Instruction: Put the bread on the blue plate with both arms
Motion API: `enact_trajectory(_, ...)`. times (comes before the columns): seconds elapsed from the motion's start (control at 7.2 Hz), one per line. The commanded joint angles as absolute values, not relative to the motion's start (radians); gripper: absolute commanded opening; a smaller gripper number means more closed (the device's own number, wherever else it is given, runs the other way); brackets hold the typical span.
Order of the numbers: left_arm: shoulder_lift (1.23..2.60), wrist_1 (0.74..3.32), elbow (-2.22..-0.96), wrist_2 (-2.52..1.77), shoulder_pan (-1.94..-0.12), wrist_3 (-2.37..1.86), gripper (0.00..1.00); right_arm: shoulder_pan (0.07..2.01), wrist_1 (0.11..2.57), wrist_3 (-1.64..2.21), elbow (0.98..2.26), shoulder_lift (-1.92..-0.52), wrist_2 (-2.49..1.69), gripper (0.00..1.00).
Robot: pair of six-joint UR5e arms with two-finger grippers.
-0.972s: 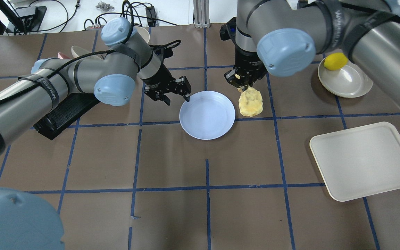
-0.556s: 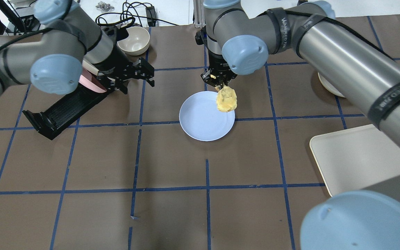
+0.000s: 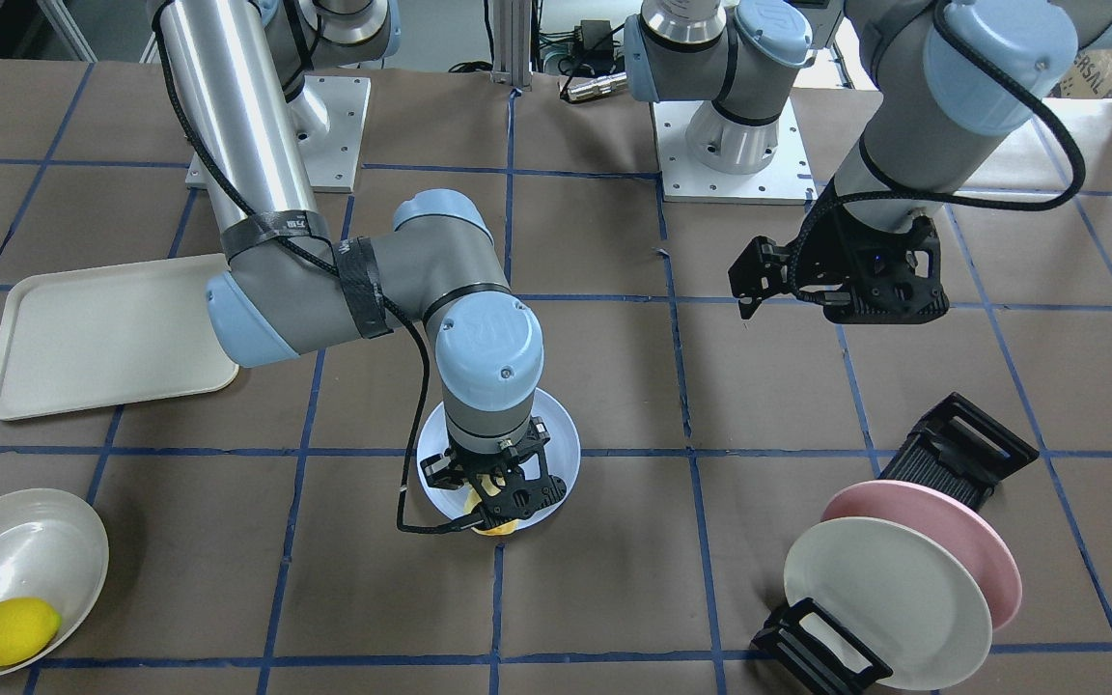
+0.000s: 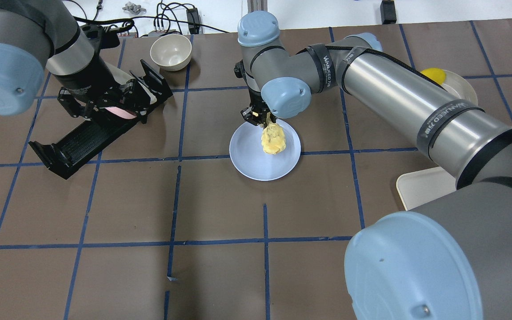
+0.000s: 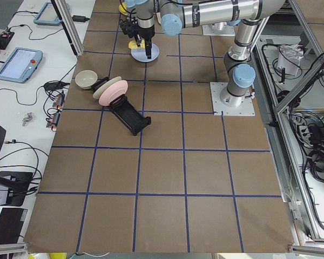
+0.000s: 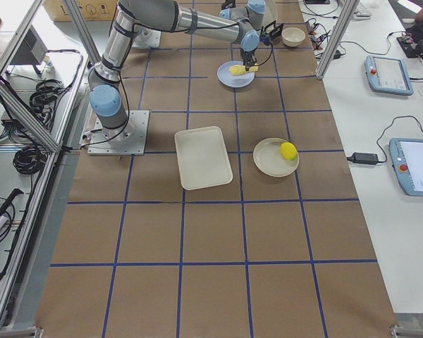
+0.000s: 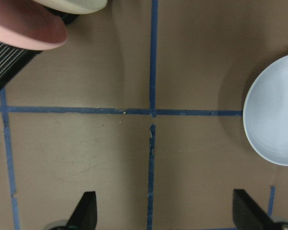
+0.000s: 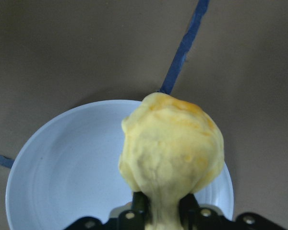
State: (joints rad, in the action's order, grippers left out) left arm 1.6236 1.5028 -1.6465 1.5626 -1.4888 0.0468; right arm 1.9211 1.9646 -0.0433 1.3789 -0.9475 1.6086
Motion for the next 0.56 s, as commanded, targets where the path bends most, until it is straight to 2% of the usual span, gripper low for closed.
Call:
enact_trajectory(0.0,1.601,1.54,-1.625,1.594,-1.505,0.048,1.0,1.922,1.965,-0.04,1.379,-0.951,1.615,1.0)
enact_trajectory(0.42,1.615,1.612,-1.557,1.634,-1.532,0.048,1.0,1.852,1.879,-0.113,1.405,-1.035,1.617,1.0)
